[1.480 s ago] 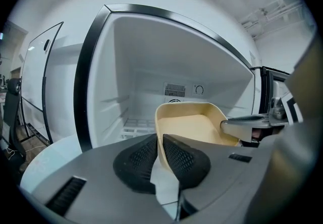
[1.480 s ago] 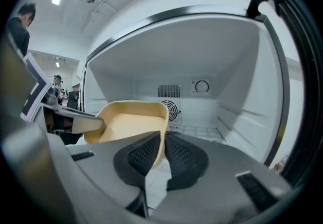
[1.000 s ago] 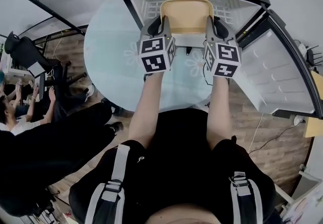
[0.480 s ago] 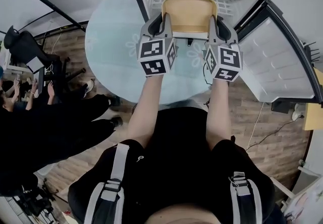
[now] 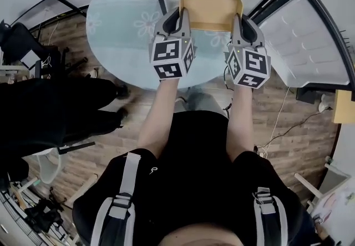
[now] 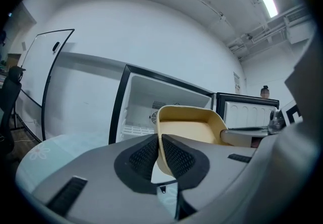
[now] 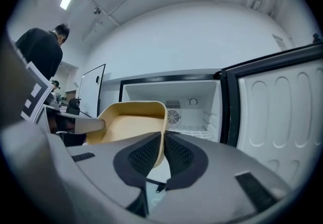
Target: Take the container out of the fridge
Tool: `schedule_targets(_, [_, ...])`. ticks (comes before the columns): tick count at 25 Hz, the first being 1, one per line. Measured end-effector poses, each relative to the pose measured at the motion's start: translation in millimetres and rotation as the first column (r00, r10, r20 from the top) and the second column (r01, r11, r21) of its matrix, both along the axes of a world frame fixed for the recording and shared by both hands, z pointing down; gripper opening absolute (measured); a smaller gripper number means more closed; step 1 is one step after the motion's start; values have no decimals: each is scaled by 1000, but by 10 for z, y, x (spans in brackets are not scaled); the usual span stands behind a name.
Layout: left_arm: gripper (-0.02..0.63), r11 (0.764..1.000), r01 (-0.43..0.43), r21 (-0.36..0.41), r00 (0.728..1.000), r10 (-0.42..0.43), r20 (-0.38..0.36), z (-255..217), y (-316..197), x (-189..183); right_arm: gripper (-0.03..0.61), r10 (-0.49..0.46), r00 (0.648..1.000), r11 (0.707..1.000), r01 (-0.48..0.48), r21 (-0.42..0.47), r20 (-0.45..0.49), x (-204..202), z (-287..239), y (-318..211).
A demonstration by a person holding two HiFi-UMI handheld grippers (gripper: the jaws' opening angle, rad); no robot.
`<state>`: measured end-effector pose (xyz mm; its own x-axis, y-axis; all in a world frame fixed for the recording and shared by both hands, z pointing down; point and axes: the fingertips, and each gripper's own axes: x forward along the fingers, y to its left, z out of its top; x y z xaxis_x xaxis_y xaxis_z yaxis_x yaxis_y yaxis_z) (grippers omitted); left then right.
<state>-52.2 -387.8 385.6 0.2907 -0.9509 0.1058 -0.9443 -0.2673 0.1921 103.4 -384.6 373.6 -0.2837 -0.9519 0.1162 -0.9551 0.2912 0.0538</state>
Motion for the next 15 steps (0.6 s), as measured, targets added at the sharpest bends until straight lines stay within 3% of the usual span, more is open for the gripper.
schedule_targets(15, [29,994,89,-64,996,-88,19,362,577,-629,23,-109,994,992,110,-64,13,-625,389,441])
